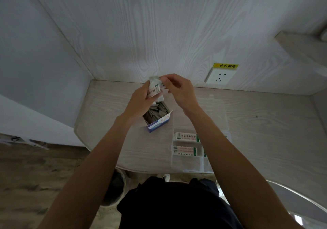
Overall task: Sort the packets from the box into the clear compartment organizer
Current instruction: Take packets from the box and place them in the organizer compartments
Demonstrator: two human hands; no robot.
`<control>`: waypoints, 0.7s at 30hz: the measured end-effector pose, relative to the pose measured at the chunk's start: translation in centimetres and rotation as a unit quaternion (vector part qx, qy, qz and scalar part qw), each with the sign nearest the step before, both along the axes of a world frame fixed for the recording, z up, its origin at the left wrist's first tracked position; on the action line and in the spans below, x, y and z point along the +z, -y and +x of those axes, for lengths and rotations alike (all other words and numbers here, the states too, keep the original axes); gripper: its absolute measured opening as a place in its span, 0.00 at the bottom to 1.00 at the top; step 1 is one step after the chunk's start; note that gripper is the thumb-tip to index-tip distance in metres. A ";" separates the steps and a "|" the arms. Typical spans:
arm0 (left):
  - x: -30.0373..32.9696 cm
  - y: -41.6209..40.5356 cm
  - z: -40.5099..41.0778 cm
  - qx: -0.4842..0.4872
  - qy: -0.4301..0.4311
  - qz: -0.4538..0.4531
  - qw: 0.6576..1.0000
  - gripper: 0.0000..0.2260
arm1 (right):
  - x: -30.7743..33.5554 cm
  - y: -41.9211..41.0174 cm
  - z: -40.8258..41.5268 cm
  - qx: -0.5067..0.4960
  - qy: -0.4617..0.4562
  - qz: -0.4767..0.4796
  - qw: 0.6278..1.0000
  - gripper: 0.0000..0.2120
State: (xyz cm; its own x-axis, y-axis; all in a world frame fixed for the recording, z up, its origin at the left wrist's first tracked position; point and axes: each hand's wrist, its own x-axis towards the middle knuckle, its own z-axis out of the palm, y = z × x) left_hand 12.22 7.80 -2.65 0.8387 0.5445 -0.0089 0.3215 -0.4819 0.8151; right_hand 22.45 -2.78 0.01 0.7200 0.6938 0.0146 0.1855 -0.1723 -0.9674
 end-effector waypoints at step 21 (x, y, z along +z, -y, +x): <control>3.0 4.2 0.0 0.195 0.180 -0.366 0.892 0.04 | -0.3 4.1 -3.0 0.022 -0.132 -0.045 0.990 0.07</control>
